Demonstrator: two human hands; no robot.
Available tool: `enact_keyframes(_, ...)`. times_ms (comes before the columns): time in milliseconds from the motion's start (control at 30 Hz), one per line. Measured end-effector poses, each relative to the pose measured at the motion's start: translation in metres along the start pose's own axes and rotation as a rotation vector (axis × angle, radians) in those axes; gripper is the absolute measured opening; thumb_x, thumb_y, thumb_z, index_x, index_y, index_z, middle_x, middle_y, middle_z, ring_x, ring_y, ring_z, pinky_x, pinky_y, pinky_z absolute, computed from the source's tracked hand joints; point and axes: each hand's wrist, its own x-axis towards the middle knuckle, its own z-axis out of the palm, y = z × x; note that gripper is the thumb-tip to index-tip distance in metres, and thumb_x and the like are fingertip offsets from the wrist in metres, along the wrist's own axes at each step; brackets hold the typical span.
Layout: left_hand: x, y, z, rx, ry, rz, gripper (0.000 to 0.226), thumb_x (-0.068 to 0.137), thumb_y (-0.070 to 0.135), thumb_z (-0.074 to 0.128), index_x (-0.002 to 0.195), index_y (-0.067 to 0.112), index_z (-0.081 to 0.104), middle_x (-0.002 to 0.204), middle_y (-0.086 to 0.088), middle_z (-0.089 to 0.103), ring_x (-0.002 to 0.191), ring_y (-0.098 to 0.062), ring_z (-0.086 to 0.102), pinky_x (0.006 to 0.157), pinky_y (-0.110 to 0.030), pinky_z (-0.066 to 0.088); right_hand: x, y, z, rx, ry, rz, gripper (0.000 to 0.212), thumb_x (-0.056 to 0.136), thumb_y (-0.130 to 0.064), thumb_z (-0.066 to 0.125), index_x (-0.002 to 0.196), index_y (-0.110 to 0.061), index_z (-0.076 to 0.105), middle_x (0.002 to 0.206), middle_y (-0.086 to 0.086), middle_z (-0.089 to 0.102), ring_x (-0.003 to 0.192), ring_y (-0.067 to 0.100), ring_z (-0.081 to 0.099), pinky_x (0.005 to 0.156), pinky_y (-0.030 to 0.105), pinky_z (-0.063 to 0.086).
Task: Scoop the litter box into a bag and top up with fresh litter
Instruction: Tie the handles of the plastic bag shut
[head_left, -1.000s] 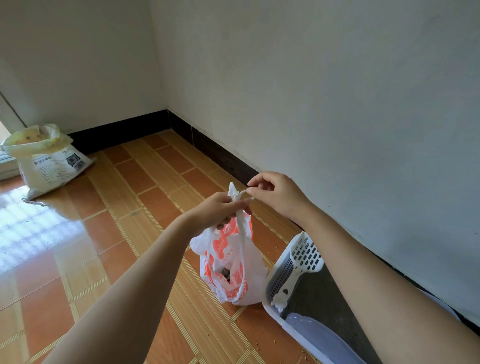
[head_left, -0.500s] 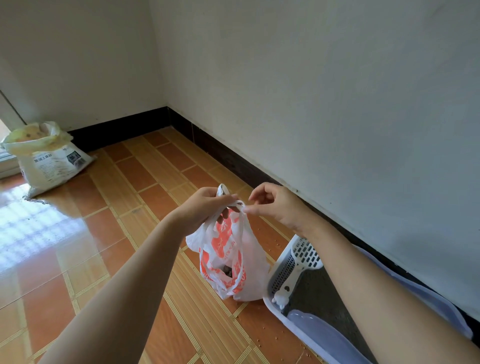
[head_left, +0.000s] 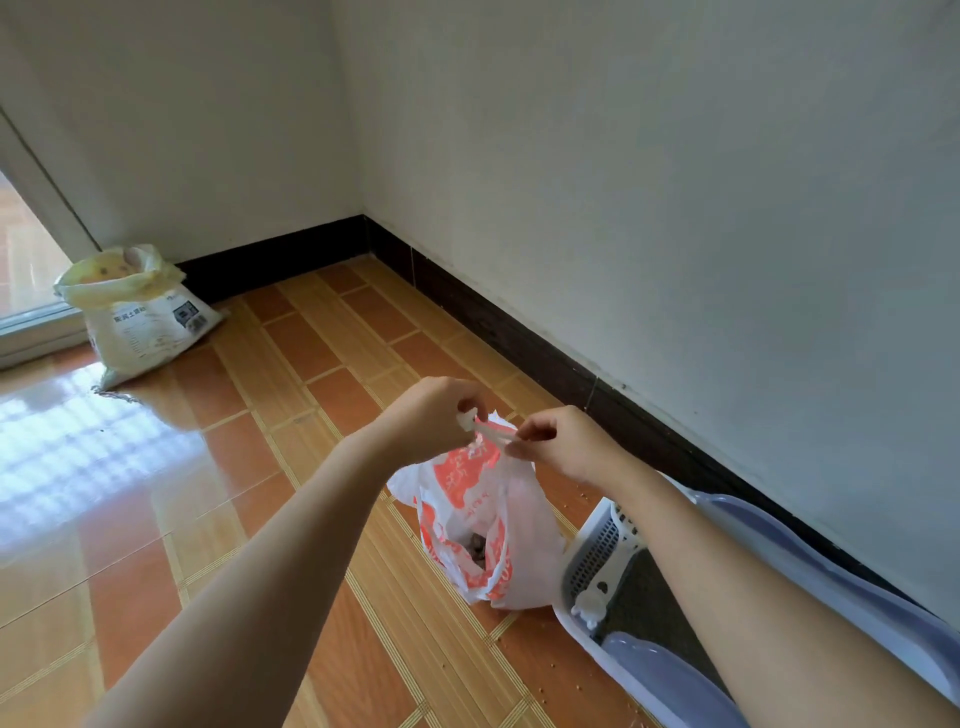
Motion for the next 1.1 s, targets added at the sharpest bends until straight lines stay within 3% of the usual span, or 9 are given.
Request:
enact_keyframes(67, 0.001, 0.0, 0.01, 0.067, 0.119, -0.004, 0.018, 0.084, 0.007, 0.06, 0.1, 0.012, 0.064, 0.099, 0.0, 0.063, 0.084, -0.009, 0.056, 0.068, -0.014, 0.048, 0.0, 0.0, -0.001, 0.054, -0.022, 0.032, 0.021, 0.087, -0.032, 0.063, 0.09, -0.012, 0.068, 0.079, -0.005, 0.065, 0.074, 0.01, 0.059, 0.069, 0.024, 0.047)
enact_keyframes(133, 0.002, -0.001, 0.019, 0.046, 0.205, 0.024, 0.016, 0.084, 0.008, 0.06, 0.099, 0.013, 0.064, 0.099, 0.001, 0.061, 0.083, -0.006, 0.053, 0.062, -0.007, 0.042, -0.001, -0.002, -0.001, 0.141, -0.026, 0.083, 0.034, 0.092, -0.039, 0.053, 0.078, -0.009, 0.06, 0.067, -0.002, 0.055, 0.061, 0.01, 0.046, 0.058, 0.021, 0.038)
enact_keyframes(233, 0.003, 0.001, 0.028, -0.004, 0.292, 0.076, 0.017, 0.083, 0.008, 0.064, 0.1, 0.01, 0.067, 0.098, -0.002, 0.064, 0.08, -0.007, 0.055, 0.061, -0.002, 0.038, 0.0, -0.005, 0.0, 0.232, 0.041, 0.177, 0.045, 0.095, -0.047, 0.039, 0.082, -0.009, 0.059, 0.069, 0.0, 0.051, 0.063, 0.011, 0.046, 0.059, 0.019, 0.038)
enact_keyframes(333, 0.003, 0.003, 0.033, -0.09, 0.422, 0.129, 0.015, 0.078, 0.007, 0.072, 0.093, 0.008, 0.071, 0.092, -0.006, 0.065, 0.079, -0.012, 0.061, 0.065, -0.005, 0.042, 0.003, -0.007, 0.001, 0.38, 0.072, 0.258, 0.052, 0.092, -0.056, 0.04, 0.091, -0.01, 0.065, 0.068, -0.001, 0.054, 0.063, 0.01, 0.049, 0.057, 0.019, 0.039)
enact_keyframes(467, 0.003, 0.0, 0.043, -0.162, 0.566, 0.089, 0.015, 0.072, 0.012, 0.079, 0.087, 0.012, 0.076, 0.09, -0.007, 0.062, 0.083, -0.013, 0.052, 0.066, -0.009, 0.04, 0.007, -0.008, 0.004, 0.568, 0.044, 0.296, 0.044, 0.089, -0.054, 0.05, 0.077, -0.014, 0.062, 0.06, -0.002, 0.052, 0.055, 0.009, 0.047, 0.047, 0.017, 0.037)
enact_keyframes(567, 0.003, -0.003, 0.05, -0.103, 0.624, 0.088, 0.019, 0.066, 0.013, 0.082, 0.085, 0.011, 0.076, 0.083, -0.008, 0.063, 0.08, -0.014, 0.048, 0.066, -0.008, 0.034, 0.009, -0.008, 0.005, 0.62, 0.09, 0.268, 0.033, 0.09, -0.044, 0.056, 0.078, -0.015, 0.065, 0.059, -0.003, 0.051, 0.054, 0.008, 0.045, 0.045, 0.016, 0.037)
enact_keyframes(667, 0.004, -0.007, 0.056, -0.096, 0.663, 0.063, 0.021, 0.066, 0.014, 0.083, 0.086, 0.013, 0.077, 0.078, -0.006, 0.063, 0.075, -0.014, 0.048, 0.063, -0.007, 0.032, 0.009, -0.006, 0.007, 0.615, 0.177, 0.224, 0.023, 0.09, -0.032, 0.059, 0.086, -0.011, 0.068, 0.064, -0.002, 0.052, 0.06, 0.009, 0.045, 0.047, 0.015, 0.038)
enact_keyframes(933, -0.001, -0.014, 0.067, -0.18, 0.668, -0.049, 0.017, 0.085, 0.013, 0.065, 0.098, 0.007, 0.074, 0.086, -0.006, 0.065, 0.081, -0.014, 0.053, 0.065, -0.009, 0.035, 0.012, 0.007, 0.009, 0.394, 0.394, 0.208, 0.018, 0.09, -0.029, 0.059, 0.08, -0.015, 0.063, 0.069, -0.004, 0.057, 0.066, 0.008, 0.053, 0.055, 0.016, 0.041)
enact_keyframes(1100, -0.004, -0.025, 0.07, -0.438, 0.715, -0.309, 0.025, 0.092, 0.016, 0.057, 0.073, 0.003, 0.066, 0.062, 0.003, 0.049, 0.057, -0.009, 0.042, 0.052, -0.017, 0.03, 0.011, 0.026, 0.004, 0.364, 0.511, 0.262, 0.019, 0.093, -0.024, 0.054, 0.082, -0.013, 0.064, 0.06, -0.001, 0.05, 0.052, 0.008, 0.04, 0.049, 0.018, 0.035)
